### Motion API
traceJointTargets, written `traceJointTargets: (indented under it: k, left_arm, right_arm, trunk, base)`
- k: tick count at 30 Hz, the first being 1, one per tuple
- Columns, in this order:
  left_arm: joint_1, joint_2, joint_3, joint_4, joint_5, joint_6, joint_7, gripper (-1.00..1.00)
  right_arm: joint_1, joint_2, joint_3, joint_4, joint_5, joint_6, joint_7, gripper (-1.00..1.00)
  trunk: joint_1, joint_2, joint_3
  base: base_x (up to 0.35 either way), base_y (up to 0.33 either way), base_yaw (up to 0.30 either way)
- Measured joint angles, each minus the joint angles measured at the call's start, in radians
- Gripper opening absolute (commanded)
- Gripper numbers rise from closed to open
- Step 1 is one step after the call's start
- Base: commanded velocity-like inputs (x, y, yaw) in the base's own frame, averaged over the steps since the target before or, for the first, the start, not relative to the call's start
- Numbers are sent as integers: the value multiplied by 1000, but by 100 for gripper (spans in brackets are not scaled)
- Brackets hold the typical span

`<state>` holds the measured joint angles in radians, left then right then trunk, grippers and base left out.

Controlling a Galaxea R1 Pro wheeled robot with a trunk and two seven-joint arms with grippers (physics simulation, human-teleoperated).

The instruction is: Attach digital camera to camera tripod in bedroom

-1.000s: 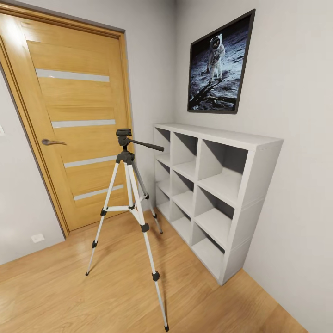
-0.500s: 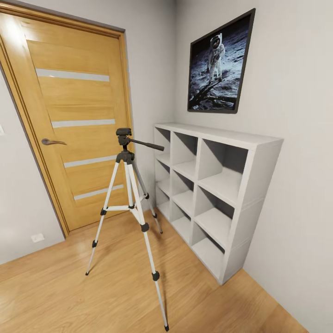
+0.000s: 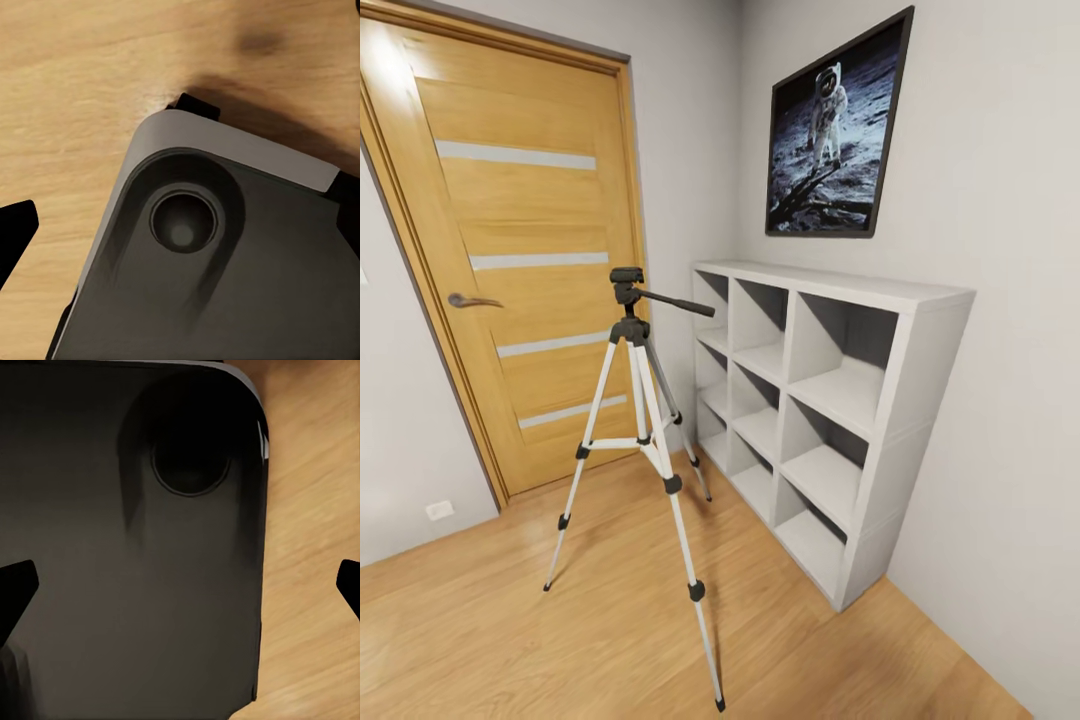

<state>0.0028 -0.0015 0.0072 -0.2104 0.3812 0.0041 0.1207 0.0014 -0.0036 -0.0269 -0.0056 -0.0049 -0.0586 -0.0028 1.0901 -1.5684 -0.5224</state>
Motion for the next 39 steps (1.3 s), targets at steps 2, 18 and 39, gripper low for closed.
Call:
traceJointTargets:
  k: [2,18,39]
  left_arm:
    - [0,0,0,1,0,1,2,100]
    - [0,9,-2,2,2,-1,-9,100]
    - [0,103,-2,-317,-9,337,-42,100]
  right_arm:
    - [0,1,2,0,1,1,0,100]
    - [0,3,8,1,1,5,1,100]
    - [-38,-4,2,-462,4,165,3,100]
  trunk:
    - [8,-14,-6]
    - [69,-126,-56]
    - [150,-273,-122]
  base:
    - [0,0,0]
    - [0,0,0]
    - [0,0,0]
